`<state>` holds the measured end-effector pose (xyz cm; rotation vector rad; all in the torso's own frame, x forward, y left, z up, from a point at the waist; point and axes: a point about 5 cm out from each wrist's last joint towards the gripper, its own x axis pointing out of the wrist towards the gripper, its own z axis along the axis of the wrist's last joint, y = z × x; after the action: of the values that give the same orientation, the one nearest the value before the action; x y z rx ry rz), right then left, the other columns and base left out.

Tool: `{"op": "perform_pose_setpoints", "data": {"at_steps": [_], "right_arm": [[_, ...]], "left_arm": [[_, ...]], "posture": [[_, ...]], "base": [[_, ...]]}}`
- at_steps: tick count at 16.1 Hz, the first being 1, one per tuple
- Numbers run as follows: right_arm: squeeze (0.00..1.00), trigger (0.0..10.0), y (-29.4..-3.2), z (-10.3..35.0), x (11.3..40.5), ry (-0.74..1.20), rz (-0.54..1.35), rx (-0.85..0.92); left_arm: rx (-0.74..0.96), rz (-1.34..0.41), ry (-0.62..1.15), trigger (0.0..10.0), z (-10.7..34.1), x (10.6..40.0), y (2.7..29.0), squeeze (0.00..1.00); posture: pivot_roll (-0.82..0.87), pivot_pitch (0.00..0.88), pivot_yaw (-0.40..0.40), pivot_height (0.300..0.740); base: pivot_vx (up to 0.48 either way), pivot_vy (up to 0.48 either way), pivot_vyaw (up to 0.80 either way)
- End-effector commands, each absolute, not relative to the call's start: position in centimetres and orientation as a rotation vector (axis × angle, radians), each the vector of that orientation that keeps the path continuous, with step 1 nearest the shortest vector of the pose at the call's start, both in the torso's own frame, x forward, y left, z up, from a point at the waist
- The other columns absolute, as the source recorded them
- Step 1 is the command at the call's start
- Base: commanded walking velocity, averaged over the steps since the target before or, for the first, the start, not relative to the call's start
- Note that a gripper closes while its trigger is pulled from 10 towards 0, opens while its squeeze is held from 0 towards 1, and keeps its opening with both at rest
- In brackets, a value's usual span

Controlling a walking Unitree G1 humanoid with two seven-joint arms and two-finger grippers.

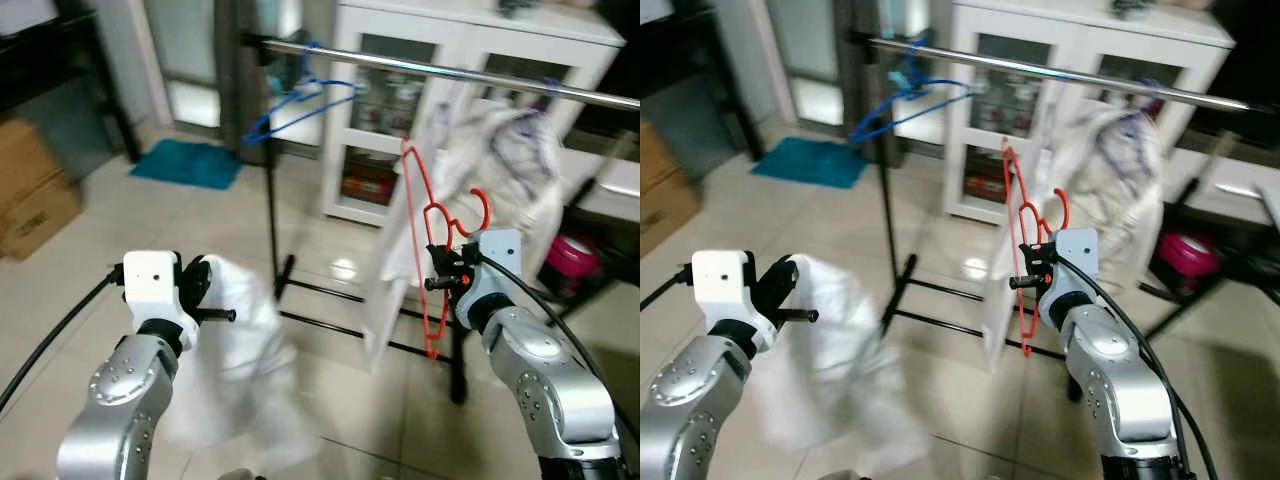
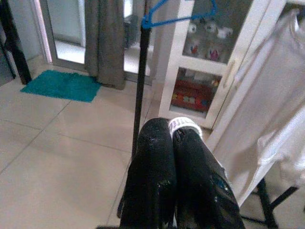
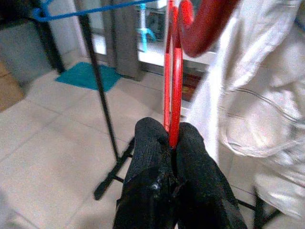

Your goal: Hang hanger

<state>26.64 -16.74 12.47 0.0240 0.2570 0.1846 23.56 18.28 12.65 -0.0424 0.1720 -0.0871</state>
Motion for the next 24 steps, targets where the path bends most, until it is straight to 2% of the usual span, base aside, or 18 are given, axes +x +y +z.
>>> {"op": "perform_pose_setpoints", "data": {"at_steps": [1,5,8,10,11,15,21,24], "right_arm": [[0.0,10.0,-16.9,12.6,26.3,0.263,0.204,0.012],[0.0,10.0,-17.4,13.1,26.6,0.243,0.18,-0.019],[0.0,10.0,-17.6,13.7,26.7,0.215,0.171,-0.012],[0.0,10.0,-17.5,14.0,26.9,0.193,0.166,0.013],[0.0,10.0,-17.2,14.1,26.9,0.187,0.182,0.013],[0.0,10.0,-17.7,13.6,27.1,0.211,0.139,-0.05],[0.0,10.0,-18.7,13.0,27.1,0.246,0.099,-0.073],[0.0,10.0,-18.5,13.1,27.0,0.237,0.096,-0.019]], "left_arm": [[-0.048,-0.129,0.151,10.0,13.1,23.5,17.2,0.0],[-0.11,-0.105,0.136,10.0,13.8,23.5,17.3,0.0],[0.018,-0.058,0.185,10.0,13.4,24.1,17.6,0.0],[-0.002,-0.058,0.226,10.0,13.0,24.1,17.3,0.0],[-0.015,-0.077,0.197,10.0,13.2,24.0,17.2,0.0],[-0.032,0.109,0.037,10.0,14.7,25.0,18.6,0.0],[-0.073,0.045,-0.012,10.0,15.3,24.9,18.4,0.0],[-0.023,0.031,0.003,10.0,14.8,24.7,18.7,0.0]], "posture": [[-0.07,0.0,-0.05,0.74],[-0.06,0.0,-0.063,0.74],[-0.07,0.0,-0.061,0.74],[-0.07,0.0,-0.063,0.74],[-0.07,0.0,-0.069,0.74],[-0.06,0.0,-0.079,0.74],[-0.05,0.0,-0.076,0.74],[-0.05,0.0,-0.069,0.74]], "base": [[0.0,0.0,-0.8],[0.0,0.0,-0.8],[0.0,0.0,-0.8],[0.0,0.0,-0.8],[0.0,0.0,-0.8],[0.0,0.0,-0.8],[0.0,0.0,-0.8],[0.0,0.0,-0.8]]}}
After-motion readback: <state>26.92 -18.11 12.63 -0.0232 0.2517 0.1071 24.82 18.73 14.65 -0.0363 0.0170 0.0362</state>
